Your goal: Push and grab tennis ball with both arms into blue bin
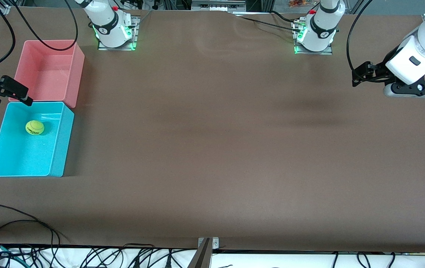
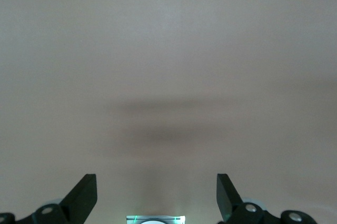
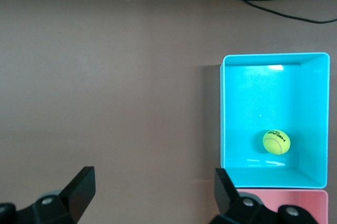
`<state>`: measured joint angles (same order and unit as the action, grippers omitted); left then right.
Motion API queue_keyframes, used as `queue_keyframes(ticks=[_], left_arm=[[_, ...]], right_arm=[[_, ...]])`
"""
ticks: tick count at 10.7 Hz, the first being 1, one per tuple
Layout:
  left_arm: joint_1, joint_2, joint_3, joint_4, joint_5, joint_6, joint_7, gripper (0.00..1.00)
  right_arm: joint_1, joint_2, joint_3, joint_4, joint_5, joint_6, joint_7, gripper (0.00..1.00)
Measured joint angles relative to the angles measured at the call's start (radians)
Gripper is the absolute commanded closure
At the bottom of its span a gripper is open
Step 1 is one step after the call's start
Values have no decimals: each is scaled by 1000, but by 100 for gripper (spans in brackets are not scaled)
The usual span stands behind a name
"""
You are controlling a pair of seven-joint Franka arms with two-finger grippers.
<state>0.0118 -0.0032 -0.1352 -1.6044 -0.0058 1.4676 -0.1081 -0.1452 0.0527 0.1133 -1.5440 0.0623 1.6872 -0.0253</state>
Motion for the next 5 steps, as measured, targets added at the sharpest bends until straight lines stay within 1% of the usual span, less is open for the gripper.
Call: queue_keyframes(ticks=[2, 5], left_arm=[[0, 0, 0, 0, 0, 0, 0, 0], [1, 0, 1, 0, 0, -1, 0, 0]], right_arm=[[50, -2, -61, 0, 1, -2, 0, 0], [68, -2, -76, -1, 1, -6, 0, 0]])
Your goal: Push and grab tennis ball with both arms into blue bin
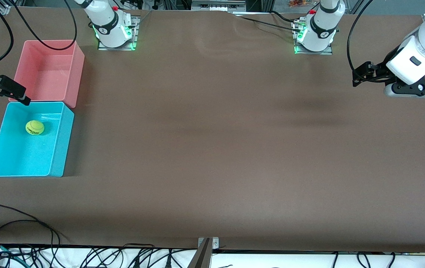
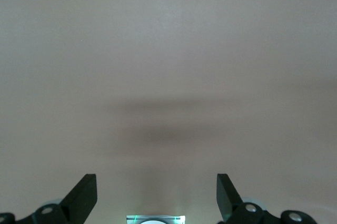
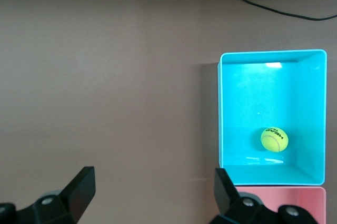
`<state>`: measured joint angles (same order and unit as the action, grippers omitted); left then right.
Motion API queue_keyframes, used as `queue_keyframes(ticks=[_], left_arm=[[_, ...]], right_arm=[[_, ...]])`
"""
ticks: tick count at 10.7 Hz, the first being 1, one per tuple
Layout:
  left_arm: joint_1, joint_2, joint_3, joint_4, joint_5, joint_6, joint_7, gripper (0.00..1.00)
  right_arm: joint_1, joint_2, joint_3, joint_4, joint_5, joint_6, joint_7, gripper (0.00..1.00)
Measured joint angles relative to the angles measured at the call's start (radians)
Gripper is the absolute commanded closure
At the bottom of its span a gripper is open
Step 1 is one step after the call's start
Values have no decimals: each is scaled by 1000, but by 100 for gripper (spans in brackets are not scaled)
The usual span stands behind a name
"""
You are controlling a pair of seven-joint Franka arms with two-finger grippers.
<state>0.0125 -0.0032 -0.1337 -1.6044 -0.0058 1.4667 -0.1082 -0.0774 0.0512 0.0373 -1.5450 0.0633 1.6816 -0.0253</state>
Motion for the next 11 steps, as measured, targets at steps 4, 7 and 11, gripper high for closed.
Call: queue_keyframes(ticks=[4, 7, 11], left_arm=[[0, 0, -2, 0, 0, 0, 0, 0], [0, 0, -7, 0, 0, 0, 0, 0], [1, 0, -14, 0, 0, -1, -1, 0]], right_arm=[[1, -2, -5, 1, 0, -2, 3, 0], [0, -11, -9, 1, -7, -4, 4, 0], [0, -11, -13, 2, -9, -5, 38, 0]])
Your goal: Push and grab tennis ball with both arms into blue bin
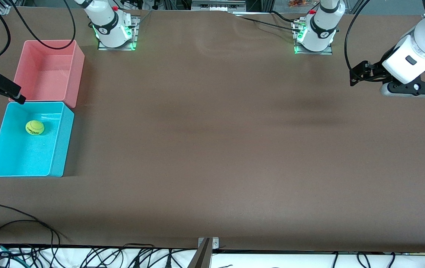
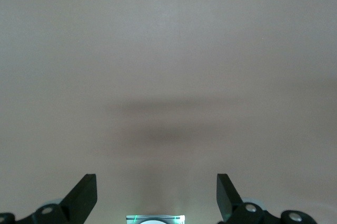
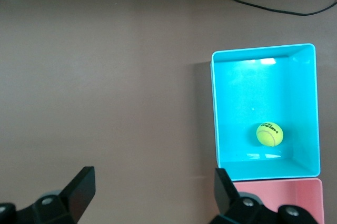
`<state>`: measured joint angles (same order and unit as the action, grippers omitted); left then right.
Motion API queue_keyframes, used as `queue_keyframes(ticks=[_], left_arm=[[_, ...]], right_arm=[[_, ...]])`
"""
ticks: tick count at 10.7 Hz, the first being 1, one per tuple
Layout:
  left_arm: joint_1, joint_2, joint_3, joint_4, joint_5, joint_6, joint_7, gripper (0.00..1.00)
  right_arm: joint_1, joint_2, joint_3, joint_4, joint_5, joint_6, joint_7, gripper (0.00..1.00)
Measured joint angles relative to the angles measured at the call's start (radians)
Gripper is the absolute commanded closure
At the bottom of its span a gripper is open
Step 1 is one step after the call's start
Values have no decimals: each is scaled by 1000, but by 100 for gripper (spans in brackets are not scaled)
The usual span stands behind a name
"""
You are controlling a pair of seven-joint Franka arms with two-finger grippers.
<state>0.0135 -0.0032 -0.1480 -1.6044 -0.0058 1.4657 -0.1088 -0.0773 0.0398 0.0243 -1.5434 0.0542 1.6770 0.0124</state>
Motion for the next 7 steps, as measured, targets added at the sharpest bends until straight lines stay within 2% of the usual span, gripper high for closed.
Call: queue_keyframes(ticks=[7], left_arm=[[-1, 0, -12, 0, 0, 0, 0, 0]], right_arm=[[-1, 5, -17, 0, -4, 0, -1, 0]])
